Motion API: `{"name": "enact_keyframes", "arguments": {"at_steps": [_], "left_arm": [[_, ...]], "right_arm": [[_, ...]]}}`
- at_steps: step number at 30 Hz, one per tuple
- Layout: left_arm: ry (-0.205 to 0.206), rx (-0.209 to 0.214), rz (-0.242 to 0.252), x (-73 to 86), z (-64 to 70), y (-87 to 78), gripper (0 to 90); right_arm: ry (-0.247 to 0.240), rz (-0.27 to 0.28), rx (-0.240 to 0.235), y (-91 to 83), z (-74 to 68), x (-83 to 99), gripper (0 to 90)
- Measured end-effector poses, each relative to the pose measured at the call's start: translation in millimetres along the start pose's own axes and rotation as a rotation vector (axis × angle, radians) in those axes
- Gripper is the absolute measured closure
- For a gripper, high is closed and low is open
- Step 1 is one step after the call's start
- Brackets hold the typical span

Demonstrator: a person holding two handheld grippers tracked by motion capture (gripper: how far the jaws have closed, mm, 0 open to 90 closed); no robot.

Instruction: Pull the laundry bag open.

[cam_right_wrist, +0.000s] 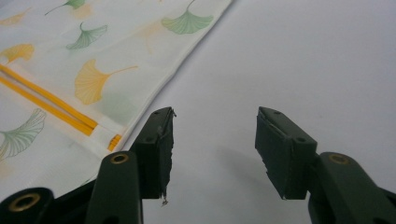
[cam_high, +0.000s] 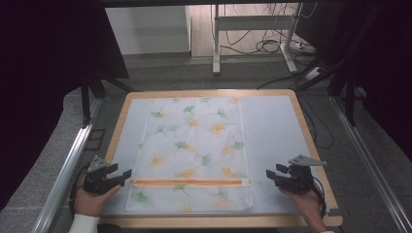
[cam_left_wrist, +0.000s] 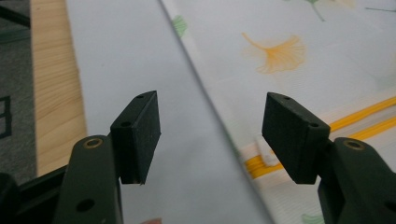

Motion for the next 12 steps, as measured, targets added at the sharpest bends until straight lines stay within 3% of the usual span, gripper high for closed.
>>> {"name": "enact_keyframes", "arguments": {"at_steps": [3, 12], "left_arm": [[0.025, 0.014, -0.009, -0.8, 4.5, 2.8, 35.6], [0.030, 0.014, -0.011, -2.2, 5.8, 7.0, 33.9]], "right_arm": [[-0.016, -0.003, -0.002, 0.1, -3.8, 0.2, 43.6], [-0.013, 0.005, 0.023, -4.2, -1.2, 2.4, 40.1]]}}
Point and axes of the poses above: each handheld gripper's, and its own axes: y roughly forward along the jaws, x roughly out of its underside, z roughly to its right, the point moved 3 cm from there along y, roughly forward along the jaws, and after that the axes turned 6 degrees about -y, right-handed, at the moved point
